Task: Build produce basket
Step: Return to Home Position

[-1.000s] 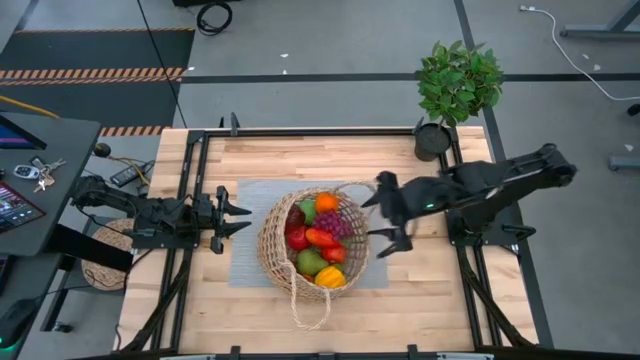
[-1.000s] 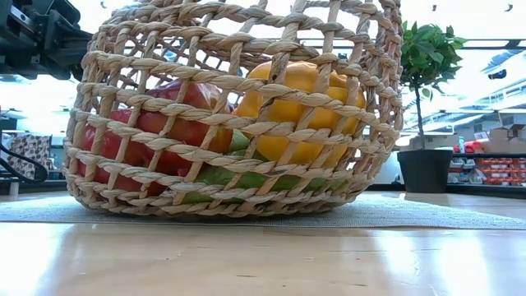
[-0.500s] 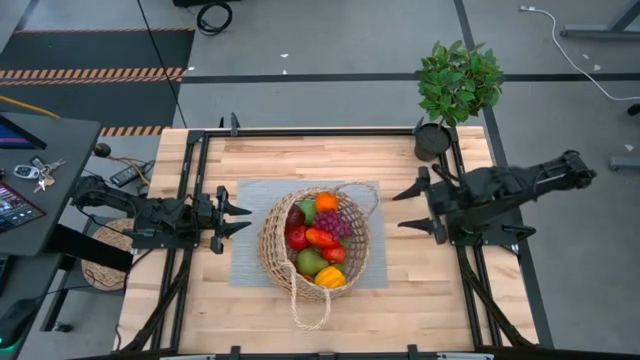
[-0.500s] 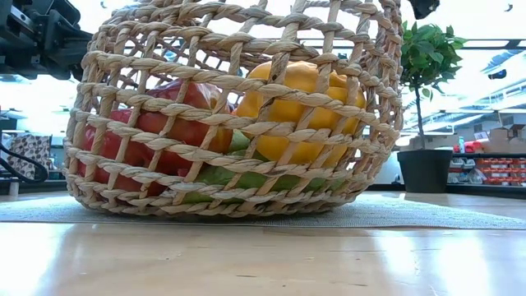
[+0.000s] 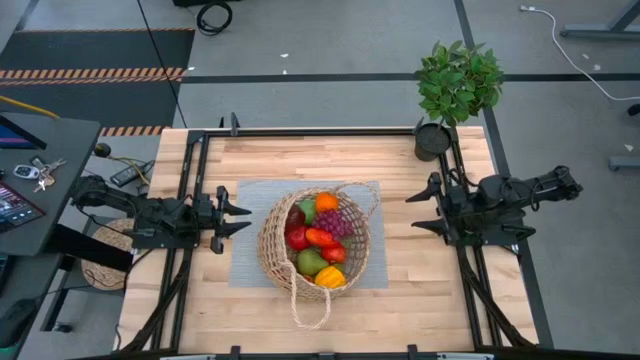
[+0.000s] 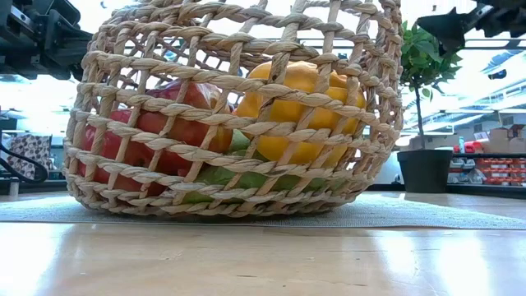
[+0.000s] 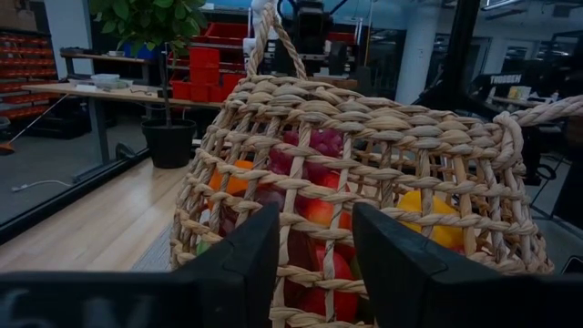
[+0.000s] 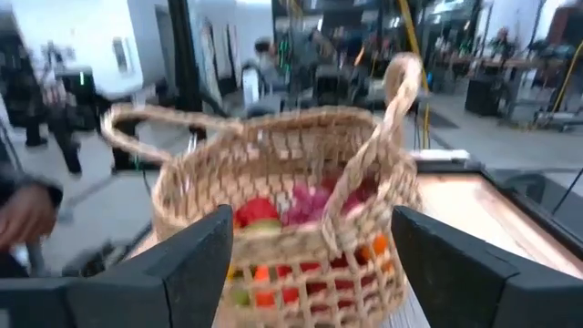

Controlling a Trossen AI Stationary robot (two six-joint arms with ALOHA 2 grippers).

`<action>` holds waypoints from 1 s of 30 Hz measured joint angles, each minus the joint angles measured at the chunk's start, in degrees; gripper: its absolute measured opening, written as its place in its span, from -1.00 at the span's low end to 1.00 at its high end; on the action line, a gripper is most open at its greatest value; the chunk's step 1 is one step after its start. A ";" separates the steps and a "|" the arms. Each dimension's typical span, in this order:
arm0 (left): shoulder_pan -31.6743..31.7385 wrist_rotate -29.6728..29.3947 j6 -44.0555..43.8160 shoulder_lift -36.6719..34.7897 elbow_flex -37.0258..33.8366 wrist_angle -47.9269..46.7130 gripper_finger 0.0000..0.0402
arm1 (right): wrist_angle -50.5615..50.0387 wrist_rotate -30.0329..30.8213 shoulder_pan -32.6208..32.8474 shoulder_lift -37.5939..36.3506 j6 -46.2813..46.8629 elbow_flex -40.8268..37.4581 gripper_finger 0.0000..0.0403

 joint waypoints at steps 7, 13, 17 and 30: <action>0.01 0.00 -0.02 -0.02 -0.01 0.00 -0.26 | 13.83 8.33 -1.44 -5.35 -0.98 -5.02 0.44; 0.02 0.00 -0.02 0.00 -0.01 -0.02 -0.25 | 26.99 4.75 -2.31 -5.24 -2.47 -12.63 0.39; 0.02 0.00 -0.02 -0.02 -0.01 0.00 -0.28 | 34.67 7.15 -2.31 -5.35 -3.88 -18.05 0.37; 0.01 0.00 -0.01 0.01 -0.01 -0.02 -0.25 | 35.80 10.11 -2.38 -5.35 -4.15 -18.86 0.36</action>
